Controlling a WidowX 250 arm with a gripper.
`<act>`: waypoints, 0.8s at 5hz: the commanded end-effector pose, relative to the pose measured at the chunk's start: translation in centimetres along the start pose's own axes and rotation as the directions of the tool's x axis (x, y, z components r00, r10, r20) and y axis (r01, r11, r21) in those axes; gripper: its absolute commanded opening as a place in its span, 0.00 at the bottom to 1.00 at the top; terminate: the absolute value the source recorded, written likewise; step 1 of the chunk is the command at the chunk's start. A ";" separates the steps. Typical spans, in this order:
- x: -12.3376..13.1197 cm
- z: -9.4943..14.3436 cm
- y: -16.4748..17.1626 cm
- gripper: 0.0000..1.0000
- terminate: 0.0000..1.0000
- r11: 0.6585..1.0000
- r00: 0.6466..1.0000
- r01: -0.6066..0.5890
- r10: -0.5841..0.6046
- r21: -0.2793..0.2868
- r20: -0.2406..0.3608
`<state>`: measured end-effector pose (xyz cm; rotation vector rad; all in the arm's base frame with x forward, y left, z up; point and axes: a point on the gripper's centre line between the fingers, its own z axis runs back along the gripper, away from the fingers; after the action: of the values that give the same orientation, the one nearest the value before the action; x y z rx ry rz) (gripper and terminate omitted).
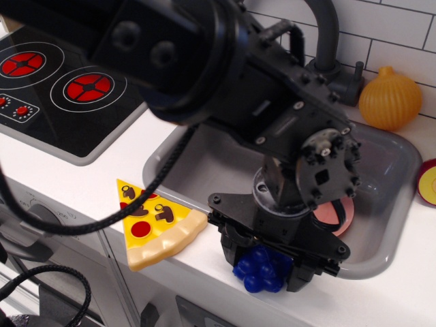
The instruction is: Put blueberries on plate sink
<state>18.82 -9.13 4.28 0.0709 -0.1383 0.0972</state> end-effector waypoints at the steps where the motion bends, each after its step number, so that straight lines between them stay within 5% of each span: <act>1: 1.8 2.9 0.2 0.00 0.00 0.997 0.999 -0.048 0.049 -0.057 0.014; 2: 3.7 4.3 0.7 0.00 0.00 0.991 0.993 -0.115 0.117 -0.073 0.016; 4: 8.6 1.1 2.9 0.00 0.00 0.972 0.968 -0.234 0.234 -0.009 0.095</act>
<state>26.25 -5.59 5.24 0.0807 -0.1961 0.3324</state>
